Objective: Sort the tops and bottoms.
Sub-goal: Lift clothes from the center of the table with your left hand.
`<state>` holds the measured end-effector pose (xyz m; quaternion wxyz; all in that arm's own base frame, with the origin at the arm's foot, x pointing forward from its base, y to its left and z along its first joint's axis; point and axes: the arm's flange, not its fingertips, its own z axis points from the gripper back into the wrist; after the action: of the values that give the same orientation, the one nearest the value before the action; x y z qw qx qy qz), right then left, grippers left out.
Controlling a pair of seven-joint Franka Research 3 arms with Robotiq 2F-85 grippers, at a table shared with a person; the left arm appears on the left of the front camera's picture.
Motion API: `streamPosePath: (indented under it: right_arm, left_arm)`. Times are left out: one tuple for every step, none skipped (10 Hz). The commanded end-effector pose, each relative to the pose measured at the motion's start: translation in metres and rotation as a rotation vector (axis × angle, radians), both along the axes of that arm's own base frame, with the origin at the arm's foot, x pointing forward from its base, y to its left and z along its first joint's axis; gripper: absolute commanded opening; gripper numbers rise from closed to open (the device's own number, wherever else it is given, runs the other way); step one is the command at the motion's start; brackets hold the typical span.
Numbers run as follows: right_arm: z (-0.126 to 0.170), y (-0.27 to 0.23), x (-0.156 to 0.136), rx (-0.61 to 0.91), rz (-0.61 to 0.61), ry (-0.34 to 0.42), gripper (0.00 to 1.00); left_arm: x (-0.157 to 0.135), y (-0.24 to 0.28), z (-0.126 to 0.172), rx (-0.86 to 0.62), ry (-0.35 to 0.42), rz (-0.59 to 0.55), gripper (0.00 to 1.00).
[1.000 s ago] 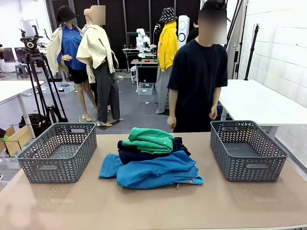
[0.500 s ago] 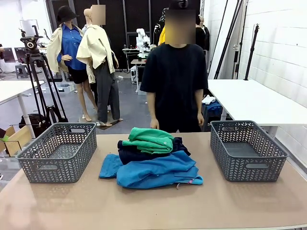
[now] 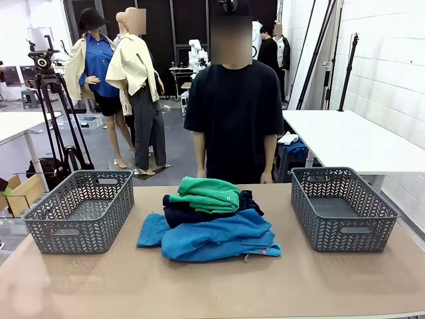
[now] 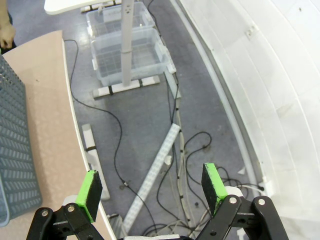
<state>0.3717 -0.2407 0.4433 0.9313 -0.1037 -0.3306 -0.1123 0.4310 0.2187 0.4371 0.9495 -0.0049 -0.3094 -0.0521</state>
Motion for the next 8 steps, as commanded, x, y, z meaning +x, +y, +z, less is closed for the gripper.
streamPosePath:
  right_arm:
    - [-0.0002, -0.0014, -0.0017, 0.003, 0.002, 0.007, 1.0]
    - [-0.0002, -0.0014, -0.0017, 0.003, 0.002, 0.007, 1.0]
    - [-0.0002, -0.0014, -0.0017, 0.003, 0.002, 0.007, 1.0]
    - [-0.0002, -0.0014, -0.0017, 0.003, 0.002, 0.007, 1.0]
    - [-0.0002, -0.0014, -0.0017, 0.003, 0.002, 0.007, 1.0]
    - [-0.0002, -0.0014, -0.0017, 0.003, 0.002, 0.007, 1.0]
    - [-0.0002, -0.0014, -0.0017, 0.003, 0.002, 0.007, 1.0]
    - [-0.0002, -0.0014, -0.0017, 0.003, 0.002, 0.007, 1.0]
  left_arm:
    - [-0.0008, -0.0005, 0.0024, 0.018, 0.004, 0.014, 1.0]
    - [-0.0008, -0.0005, 0.0024, 0.018, 0.004, 0.014, 1.0]
    - [-0.0008, -0.0005, 0.0024, 0.018, 0.004, 0.014, 1.0]
    - [-0.0008, -0.0005, 0.0024, 0.018, 0.004, 0.014, 1.0]
    - [-0.0008, -0.0005, 0.0024, 0.018, 0.004, 0.014, 1.0]
    - [-0.0008, -0.0005, 0.0024, 0.018, 0.004, 0.014, 1.0]
    - [-0.0008, -0.0005, 0.0024, 0.018, 0.004, 0.014, 1.0]
    - [-0.0008, -0.0005, 0.0024, 0.018, 0.004, 0.014, 1.0]
